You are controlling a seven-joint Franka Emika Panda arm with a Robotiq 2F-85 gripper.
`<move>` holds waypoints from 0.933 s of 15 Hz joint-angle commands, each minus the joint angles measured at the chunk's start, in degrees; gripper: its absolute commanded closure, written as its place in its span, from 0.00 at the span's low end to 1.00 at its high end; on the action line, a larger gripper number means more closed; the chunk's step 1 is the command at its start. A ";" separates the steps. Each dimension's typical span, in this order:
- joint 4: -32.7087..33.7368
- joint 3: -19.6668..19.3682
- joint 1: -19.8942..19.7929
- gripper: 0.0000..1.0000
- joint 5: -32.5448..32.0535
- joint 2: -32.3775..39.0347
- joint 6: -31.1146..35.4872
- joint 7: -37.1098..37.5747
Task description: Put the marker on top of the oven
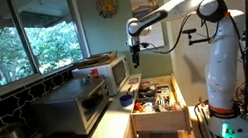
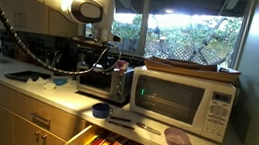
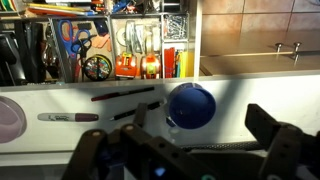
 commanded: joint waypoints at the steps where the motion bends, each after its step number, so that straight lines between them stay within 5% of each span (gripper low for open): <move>1: 0.21 0.65 -1.44 0.00 0.23 0.72 -0.12 0.07; 5: 0.53 0.35 -2.35 0.00 0.33 1.41 -0.21 0.10; 7: 1.69 0.65 -3.42 0.00 0.55 5.00 5.32 9.25; 14: 4.28 -4.68 -11.06 0.00 12.63 19.22 22.98 11.05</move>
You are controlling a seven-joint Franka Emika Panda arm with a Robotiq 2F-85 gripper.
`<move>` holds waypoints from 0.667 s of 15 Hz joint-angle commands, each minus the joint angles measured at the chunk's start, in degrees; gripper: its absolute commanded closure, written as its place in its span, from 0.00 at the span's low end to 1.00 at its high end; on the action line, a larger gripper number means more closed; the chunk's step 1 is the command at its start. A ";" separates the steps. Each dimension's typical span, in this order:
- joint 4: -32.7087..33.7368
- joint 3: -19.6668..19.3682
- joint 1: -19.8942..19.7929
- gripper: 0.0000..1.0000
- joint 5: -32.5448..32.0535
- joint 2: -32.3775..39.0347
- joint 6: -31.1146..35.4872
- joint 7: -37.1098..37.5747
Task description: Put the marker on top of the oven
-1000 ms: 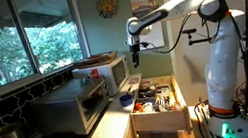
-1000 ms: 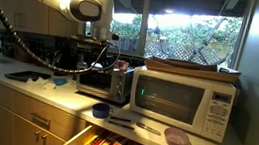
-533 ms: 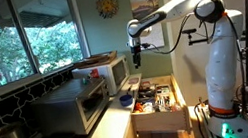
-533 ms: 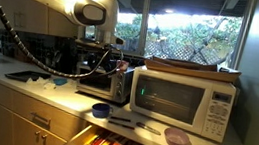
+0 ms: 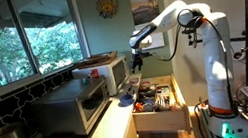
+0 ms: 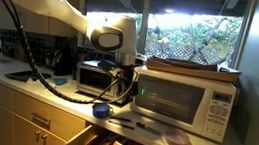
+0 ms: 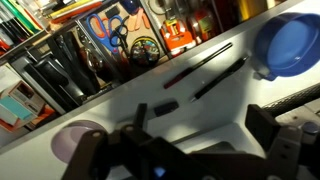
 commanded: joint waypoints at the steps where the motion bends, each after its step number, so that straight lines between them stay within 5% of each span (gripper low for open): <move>1: 3.34 -0.76 -4.13 0.00 5.79 6.85 4.16 3.18; 6: 1.85 0.96 -4.48 0.00 3.19 4.68 3.23 0.86; 7: 1.43 1.18 -3.96 0.00 4.56 5.25 8.55 7.72; 10: 3.26 2.04 -4.32 0.00 10.36 9.71 12.86 12.67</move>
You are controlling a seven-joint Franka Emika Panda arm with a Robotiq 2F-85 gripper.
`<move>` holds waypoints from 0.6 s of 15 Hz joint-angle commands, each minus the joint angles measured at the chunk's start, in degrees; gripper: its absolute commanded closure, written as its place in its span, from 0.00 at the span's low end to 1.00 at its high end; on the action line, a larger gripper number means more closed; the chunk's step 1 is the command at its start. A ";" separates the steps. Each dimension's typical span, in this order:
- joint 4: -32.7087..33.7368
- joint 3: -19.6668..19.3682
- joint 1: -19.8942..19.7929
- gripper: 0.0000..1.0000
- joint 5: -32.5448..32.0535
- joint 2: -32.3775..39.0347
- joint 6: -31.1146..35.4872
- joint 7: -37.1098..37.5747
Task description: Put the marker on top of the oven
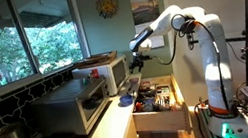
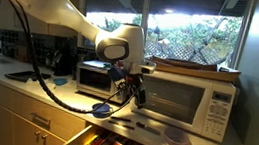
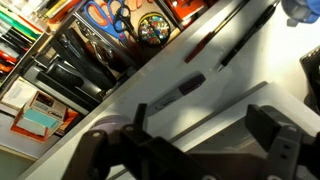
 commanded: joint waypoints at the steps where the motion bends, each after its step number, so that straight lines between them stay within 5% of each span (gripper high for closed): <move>1: 1.52 1.42 -1.12 0.00 6.65 5.67 6.42 6.41; 6: 2.86 2.18 -3.90 0.00 14.11 13.48 15.11 13.08; 8: 3.53 1.61 -4.01 0.00 13.58 15.37 17.45 18.79; 9: 1.53 2.45 -4.23 0.00 11.62 12.84 16.12 15.20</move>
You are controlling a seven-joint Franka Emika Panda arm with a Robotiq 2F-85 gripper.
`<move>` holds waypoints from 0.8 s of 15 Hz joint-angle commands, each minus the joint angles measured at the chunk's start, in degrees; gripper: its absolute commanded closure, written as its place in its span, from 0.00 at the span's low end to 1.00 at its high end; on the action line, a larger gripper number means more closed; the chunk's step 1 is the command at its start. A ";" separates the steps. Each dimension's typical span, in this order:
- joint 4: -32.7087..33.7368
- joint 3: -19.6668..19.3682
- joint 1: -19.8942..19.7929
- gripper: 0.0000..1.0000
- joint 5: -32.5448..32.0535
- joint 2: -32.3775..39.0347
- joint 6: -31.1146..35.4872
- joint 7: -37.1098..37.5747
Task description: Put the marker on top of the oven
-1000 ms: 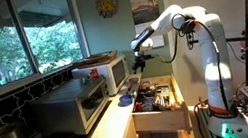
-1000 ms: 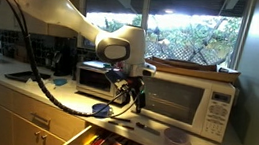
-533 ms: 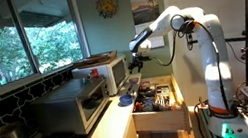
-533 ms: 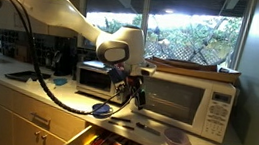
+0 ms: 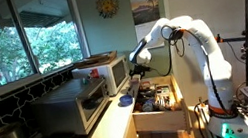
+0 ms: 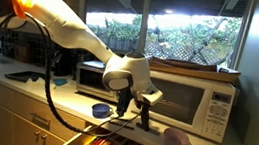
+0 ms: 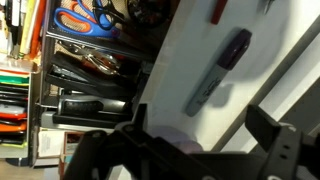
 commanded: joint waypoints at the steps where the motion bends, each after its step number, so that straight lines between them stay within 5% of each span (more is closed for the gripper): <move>1: 0.48 1.21 -1.51 0.00 -0.95 0.84 0.80 2.30; 11: 4.59 2.64 -0.12 0.00 -1.52 5.89 -0.87 10.23; 12: 5.50 3.20 -0.29 0.07 -0.97 6.66 -0.94 10.55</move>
